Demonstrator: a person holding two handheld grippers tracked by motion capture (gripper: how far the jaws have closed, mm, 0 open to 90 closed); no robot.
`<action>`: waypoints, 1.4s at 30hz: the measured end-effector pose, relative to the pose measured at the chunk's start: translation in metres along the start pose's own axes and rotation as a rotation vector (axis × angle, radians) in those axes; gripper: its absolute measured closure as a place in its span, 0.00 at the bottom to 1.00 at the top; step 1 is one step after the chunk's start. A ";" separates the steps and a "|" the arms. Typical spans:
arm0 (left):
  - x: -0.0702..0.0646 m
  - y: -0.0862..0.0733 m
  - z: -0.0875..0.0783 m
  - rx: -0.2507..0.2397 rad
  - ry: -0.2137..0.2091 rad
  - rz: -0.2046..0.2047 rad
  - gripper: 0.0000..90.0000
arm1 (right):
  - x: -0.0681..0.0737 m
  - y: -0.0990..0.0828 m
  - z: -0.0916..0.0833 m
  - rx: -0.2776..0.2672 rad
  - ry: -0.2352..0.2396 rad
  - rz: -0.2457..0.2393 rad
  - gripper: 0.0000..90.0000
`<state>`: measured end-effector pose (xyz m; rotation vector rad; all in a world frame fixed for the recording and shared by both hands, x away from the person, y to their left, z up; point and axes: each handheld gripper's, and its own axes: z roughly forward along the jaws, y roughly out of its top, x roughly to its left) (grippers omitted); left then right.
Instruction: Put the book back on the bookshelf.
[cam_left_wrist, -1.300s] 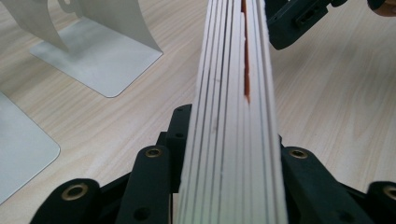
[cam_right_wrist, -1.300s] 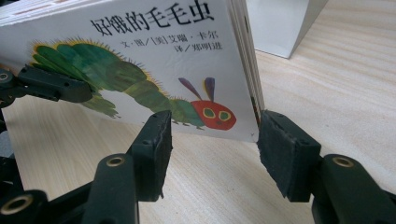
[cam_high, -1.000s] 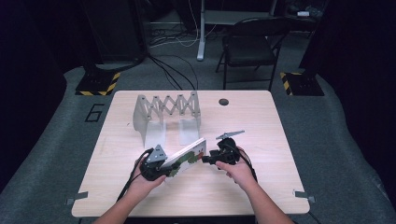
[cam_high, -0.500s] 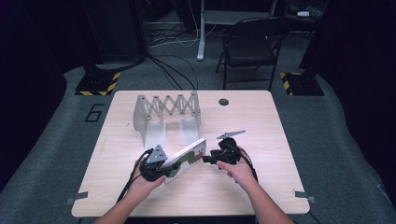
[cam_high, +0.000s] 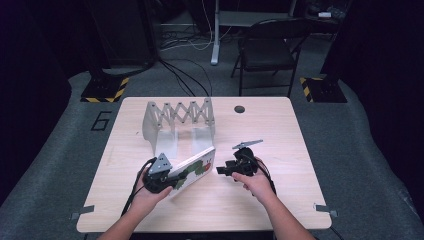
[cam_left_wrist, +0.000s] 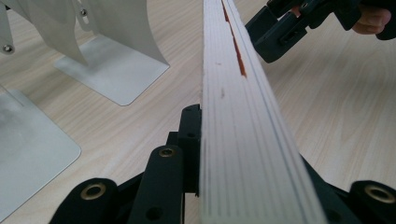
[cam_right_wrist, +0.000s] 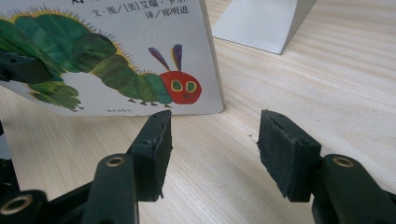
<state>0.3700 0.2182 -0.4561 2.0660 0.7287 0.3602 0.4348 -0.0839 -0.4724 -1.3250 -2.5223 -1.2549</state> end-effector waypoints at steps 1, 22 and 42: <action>0.000 -0.001 0.000 0.001 -0.004 -0.004 0.84 | 0.000 0.000 0.000 0.000 0.000 0.000 0.49; 0.004 -0.004 0.005 0.076 0.021 -0.019 0.76 | -0.001 0.000 0.000 -0.001 -0.002 -0.002 0.49; 0.004 0.012 0.015 0.056 0.013 -0.039 0.68 | -0.001 -0.001 0.002 0.001 -0.005 0.002 0.49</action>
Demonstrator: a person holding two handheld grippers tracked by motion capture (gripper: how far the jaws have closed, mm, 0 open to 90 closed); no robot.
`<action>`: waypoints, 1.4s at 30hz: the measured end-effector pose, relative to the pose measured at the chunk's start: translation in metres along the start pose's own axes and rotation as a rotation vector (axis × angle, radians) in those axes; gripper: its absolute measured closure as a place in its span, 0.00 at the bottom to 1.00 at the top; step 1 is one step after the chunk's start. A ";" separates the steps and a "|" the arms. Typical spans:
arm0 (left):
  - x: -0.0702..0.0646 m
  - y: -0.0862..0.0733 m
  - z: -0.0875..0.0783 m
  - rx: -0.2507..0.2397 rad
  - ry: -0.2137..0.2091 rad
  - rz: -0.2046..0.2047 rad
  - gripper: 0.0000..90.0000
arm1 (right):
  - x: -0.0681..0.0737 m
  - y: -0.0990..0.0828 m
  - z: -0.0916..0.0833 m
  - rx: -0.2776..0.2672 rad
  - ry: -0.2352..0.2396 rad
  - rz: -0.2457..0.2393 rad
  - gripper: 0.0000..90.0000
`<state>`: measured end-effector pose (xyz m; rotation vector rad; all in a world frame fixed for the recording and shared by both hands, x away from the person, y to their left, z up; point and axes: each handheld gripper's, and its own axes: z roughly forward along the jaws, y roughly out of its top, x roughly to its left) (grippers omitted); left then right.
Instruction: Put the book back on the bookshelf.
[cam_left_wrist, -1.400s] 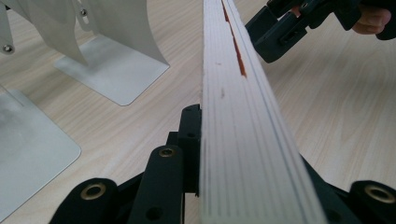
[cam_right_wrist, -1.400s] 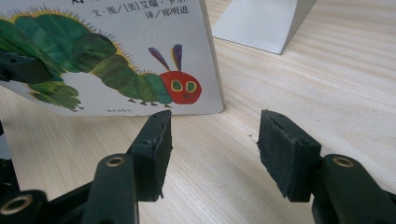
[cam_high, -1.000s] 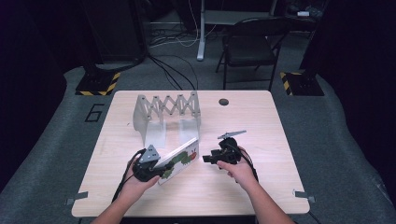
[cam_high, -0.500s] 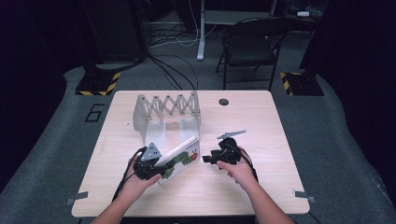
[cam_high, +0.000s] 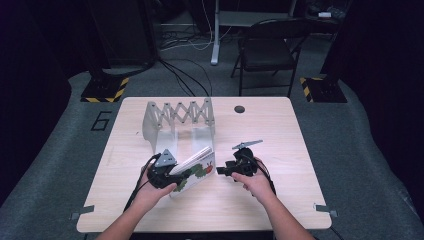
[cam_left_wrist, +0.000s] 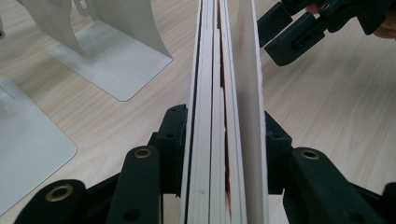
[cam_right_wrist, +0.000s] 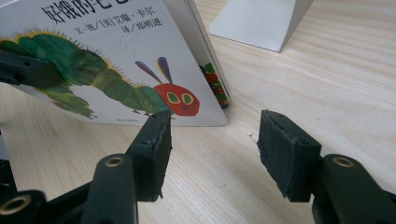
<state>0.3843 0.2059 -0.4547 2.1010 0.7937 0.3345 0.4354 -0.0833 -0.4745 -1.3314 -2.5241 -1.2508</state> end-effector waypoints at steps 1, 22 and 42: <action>0.000 0.001 0.001 0.004 -0.002 -0.003 0.68 | 0.000 0.000 0.000 0.000 0.000 0.001 0.49; -0.006 0.007 0.005 0.053 -0.018 0.028 0.85 | -0.001 0.000 -0.001 -0.003 -0.004 0.002 0.49; -0.005 0.042 -0.008 0.017 -0.005 0.030 0.85 | -0.004 0.000 -0.004 -0.017 -0.007 0.011 0.49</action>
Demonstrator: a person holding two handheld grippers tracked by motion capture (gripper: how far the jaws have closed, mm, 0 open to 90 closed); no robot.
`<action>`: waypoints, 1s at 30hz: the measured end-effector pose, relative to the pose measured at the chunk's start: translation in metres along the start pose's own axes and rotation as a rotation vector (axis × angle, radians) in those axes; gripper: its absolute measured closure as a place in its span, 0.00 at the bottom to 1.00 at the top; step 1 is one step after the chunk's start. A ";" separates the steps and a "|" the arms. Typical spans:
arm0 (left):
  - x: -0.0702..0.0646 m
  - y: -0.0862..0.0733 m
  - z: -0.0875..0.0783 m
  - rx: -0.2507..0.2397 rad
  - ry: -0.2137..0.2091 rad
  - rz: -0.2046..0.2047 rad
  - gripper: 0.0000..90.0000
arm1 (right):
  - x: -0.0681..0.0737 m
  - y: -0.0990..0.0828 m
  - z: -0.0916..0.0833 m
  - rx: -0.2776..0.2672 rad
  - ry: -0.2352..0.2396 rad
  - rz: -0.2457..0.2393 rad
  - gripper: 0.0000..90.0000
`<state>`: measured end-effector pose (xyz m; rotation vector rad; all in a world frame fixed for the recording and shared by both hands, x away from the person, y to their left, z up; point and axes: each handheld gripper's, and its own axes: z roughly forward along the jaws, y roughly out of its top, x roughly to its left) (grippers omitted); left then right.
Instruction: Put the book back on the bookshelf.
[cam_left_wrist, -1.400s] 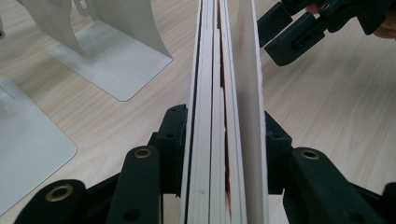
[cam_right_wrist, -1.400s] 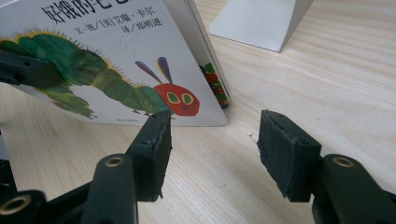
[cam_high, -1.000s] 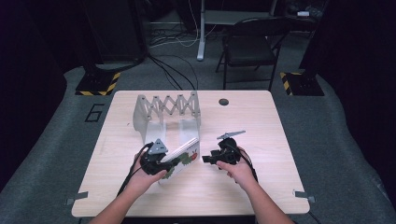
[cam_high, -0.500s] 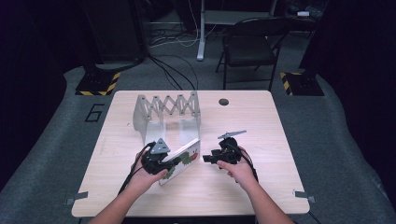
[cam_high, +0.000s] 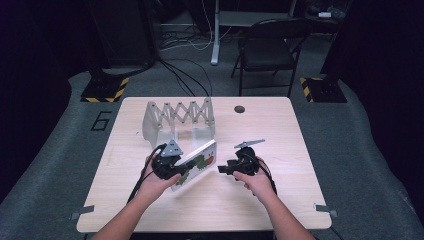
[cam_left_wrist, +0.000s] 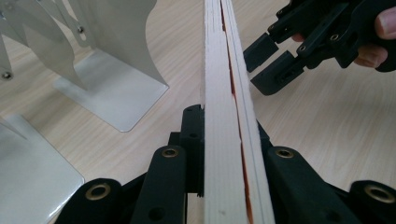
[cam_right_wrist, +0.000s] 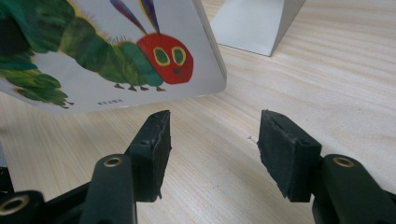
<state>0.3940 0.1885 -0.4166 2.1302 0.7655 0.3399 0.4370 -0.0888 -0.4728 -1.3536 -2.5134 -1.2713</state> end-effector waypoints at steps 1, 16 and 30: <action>0.000 0.002 -0.001 0.001 0.003 0.002 0.85 | 0.000 0.000 0.000 -0.003 0.000 0.002 0.49; 0.012 0.004 -0.012 -0.022 0.024 -0.051 0.85 | -0.003 0.000 -0.002 -0.003 -0.003 0.016 0.49; 0.029 -0.008 -0.026 -0.031 0.080 -0.100 0.85 | -0.003 0.000 -0.001 0.002 -0.004 0.013 0.49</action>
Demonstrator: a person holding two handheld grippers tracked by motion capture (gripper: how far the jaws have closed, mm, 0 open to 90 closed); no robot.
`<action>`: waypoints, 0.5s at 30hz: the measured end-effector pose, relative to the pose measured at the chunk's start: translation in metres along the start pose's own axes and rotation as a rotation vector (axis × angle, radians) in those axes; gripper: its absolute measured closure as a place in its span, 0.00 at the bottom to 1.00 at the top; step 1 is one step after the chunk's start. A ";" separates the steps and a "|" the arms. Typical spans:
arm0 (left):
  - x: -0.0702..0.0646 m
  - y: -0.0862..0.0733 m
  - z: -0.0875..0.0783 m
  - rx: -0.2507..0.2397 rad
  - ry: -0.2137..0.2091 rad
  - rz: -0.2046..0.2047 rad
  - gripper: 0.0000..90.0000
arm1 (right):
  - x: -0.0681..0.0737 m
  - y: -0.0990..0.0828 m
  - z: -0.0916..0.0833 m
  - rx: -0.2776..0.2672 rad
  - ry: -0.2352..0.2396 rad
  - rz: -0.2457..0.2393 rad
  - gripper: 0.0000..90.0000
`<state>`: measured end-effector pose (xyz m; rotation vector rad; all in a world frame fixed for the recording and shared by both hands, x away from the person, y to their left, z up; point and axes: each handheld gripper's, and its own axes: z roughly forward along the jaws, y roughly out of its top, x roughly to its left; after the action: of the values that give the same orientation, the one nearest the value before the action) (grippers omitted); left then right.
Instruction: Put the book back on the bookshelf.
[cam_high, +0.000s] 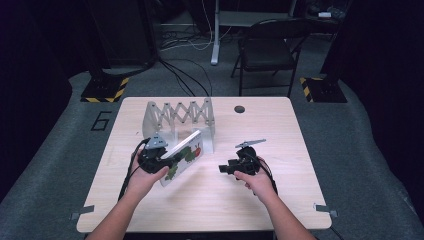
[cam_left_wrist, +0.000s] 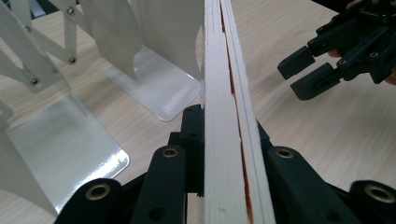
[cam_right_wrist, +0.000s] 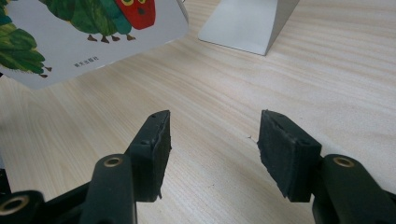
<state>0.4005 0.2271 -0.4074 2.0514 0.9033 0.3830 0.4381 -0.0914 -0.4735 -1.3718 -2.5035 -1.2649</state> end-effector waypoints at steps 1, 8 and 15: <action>0.002 -0.001 -0.001 0.002 0.005 0.000 0.85 | 0.000 0.000 0.000 0.001 0.000 0.000 0.49; 0.013 -0.009 -0.004 0.016 0.025 -0.029 0.85 | -0.001 0.000 0.000 -0.002 0.000 0.005 0.49; 0.020 -0.016 -0.005 0.037 0.060 -0.031 0.85 | -0.001 0.000 0.000 -0.002 -0.003 0.007 0.49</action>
<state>0.4039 0.2502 -0.4187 2.0663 0.9838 0.4157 0.4391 -0.0921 -0.4741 -1.3827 -2.4976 -1.2655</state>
